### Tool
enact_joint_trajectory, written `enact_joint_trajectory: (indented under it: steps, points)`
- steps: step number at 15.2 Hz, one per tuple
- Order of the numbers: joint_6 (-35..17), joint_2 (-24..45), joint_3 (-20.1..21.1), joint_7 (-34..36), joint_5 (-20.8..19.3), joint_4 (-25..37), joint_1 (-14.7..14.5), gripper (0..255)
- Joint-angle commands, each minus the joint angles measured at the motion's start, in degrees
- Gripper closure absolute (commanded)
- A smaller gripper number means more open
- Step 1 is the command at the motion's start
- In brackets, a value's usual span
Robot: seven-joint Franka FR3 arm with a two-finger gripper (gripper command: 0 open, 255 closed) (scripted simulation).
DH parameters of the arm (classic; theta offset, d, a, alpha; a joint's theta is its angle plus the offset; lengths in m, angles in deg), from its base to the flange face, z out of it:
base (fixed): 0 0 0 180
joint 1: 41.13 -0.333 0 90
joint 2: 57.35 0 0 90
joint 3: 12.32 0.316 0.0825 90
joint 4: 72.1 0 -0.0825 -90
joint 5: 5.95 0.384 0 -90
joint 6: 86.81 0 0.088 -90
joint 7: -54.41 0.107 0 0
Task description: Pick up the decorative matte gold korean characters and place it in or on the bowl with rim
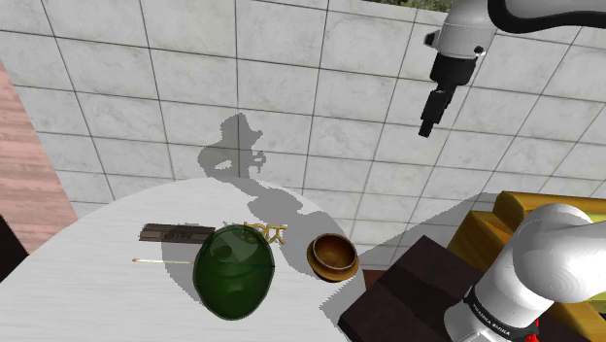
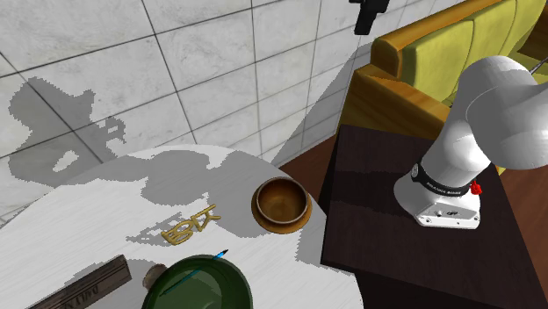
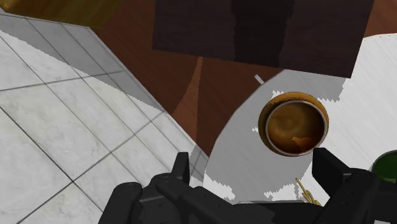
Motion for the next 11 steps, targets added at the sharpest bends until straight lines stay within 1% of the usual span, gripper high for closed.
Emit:
enact_joint_trajectory:
  steps: [1, 6, 11]
  points:
    - [0.0, 0.0, 0.0, 0.0, 0.0, 0.0, 0.0, 0]
    - [-10.5, 4.6, -0.3, -2.1, 0.7, -5.0, -1.7, 0]
    - [-20.9, 11.0, -0.3, -4.3, 1.4, -8.1, -3.3, 0]
